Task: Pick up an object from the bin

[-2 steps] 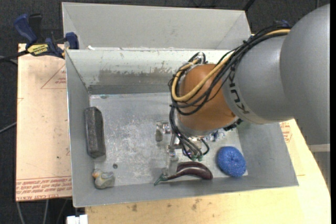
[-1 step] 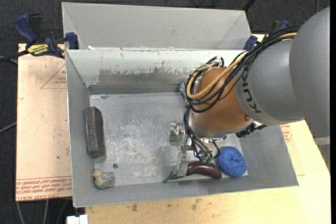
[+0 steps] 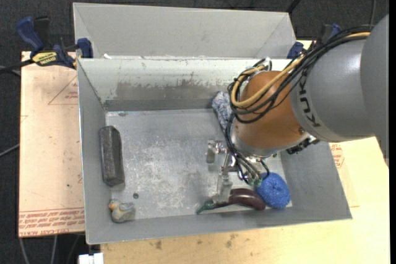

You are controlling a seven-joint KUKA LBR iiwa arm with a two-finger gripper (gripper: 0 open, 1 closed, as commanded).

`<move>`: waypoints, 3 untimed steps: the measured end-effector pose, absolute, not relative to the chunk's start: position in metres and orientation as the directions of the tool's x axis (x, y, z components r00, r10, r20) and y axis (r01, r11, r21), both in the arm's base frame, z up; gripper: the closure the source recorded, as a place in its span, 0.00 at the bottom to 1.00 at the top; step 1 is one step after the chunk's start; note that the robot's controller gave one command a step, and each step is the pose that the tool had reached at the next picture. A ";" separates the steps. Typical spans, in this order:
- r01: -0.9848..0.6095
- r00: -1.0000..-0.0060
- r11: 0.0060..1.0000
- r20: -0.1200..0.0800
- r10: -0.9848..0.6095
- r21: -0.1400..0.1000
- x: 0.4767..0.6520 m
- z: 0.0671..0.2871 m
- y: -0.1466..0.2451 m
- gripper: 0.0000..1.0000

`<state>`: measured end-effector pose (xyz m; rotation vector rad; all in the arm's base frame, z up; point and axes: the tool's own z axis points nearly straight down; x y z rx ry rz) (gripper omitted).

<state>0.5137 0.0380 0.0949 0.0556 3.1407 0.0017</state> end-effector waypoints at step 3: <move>-0.046 -0.999 0.999 -0.008 -0.046 0.000 0.496 0.080 0.016 0.00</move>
Offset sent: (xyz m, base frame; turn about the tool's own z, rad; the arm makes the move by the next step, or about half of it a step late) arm -0.0293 -0.0162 -0.0214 -0.2357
